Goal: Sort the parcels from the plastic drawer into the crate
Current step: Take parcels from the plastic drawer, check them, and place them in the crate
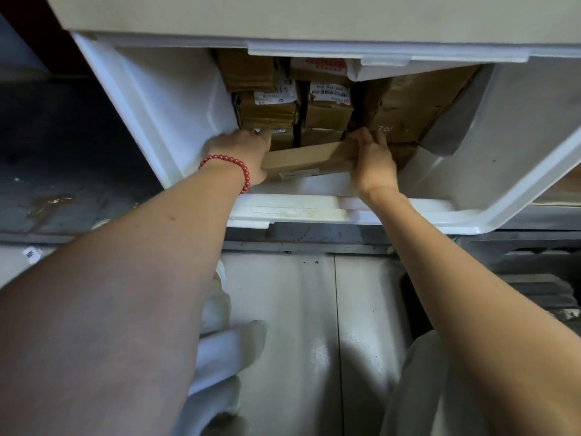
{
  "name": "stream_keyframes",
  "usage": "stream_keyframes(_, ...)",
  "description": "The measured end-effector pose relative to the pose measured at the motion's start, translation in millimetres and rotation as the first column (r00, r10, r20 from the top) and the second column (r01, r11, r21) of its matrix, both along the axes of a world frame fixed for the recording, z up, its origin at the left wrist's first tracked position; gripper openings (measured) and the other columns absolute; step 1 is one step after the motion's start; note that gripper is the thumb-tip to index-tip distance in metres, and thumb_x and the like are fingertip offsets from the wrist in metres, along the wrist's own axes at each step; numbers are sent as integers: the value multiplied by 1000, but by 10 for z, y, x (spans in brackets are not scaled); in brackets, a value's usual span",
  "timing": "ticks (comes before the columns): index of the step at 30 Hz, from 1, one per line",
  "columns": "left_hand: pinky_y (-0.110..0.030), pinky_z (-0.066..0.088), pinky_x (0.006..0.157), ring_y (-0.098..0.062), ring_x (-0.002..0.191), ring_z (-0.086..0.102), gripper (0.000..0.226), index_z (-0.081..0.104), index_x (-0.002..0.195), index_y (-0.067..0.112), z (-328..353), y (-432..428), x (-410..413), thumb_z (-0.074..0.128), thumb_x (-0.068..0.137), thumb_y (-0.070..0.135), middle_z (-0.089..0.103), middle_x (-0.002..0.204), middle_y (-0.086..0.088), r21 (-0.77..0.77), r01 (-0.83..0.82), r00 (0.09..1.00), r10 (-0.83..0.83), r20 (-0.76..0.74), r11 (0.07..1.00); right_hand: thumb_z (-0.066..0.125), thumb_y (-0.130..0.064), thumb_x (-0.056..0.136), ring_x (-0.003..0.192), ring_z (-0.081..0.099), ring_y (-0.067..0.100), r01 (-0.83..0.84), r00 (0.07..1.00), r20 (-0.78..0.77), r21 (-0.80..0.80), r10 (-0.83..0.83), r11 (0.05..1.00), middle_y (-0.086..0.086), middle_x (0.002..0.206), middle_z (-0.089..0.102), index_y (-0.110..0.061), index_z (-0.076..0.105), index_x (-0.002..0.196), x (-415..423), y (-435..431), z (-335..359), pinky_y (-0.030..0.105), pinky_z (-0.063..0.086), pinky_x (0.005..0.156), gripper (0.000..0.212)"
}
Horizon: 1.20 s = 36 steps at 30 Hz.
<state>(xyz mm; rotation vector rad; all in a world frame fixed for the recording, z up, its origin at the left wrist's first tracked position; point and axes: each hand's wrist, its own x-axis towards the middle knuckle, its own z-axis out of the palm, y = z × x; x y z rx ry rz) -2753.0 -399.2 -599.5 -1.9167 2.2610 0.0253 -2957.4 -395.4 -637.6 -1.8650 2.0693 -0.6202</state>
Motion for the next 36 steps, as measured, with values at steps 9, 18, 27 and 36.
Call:
stream_keyframes(9,-31,37,64,-21,84,51,29,48,110,22,387,751,-208,62,85,25,58,109,-5,-122,35,974,-62,-219,992,50,-1,94,115,48,38,24,983,182,-5,-23,1000,20,136,40,-9,45,133,-269,771,408,37,36,100,40)
stream_keyframes(18,-37,48,87,-19,101,53,32,54,104,24,825,1407,-267,72,78,18,52,112,1,-168,-106,781,-23,-624,980,44,5,94,98,44,21,71,932,358,-38,-53,997,16,123,42,-11,48,126,-561,1487,796,29,40,98,36)
stream_keyframes(27,-31,48,81,-12,92,54,31,63,102,27,1078,1738,-344,77,75,33,57,99,8,-251,67,711,-223,-667,966,49,-1,96,113,50,32,37,895,434,149,-99,988,15,129,48,-17,44,123,-765,1686,816,51,46,100,31)
stream_keyframes(36,-31,48,83,-17,100,56,28,60,107,26,1005,1705,-312,73,82,22,60,106,5,-245,-62,745,-118,-657,968,64,0,88,113,58,28,194,710,683,41,-170,980,11,127,51,-12,32,140,-746,1751,919,35,46,97,62)
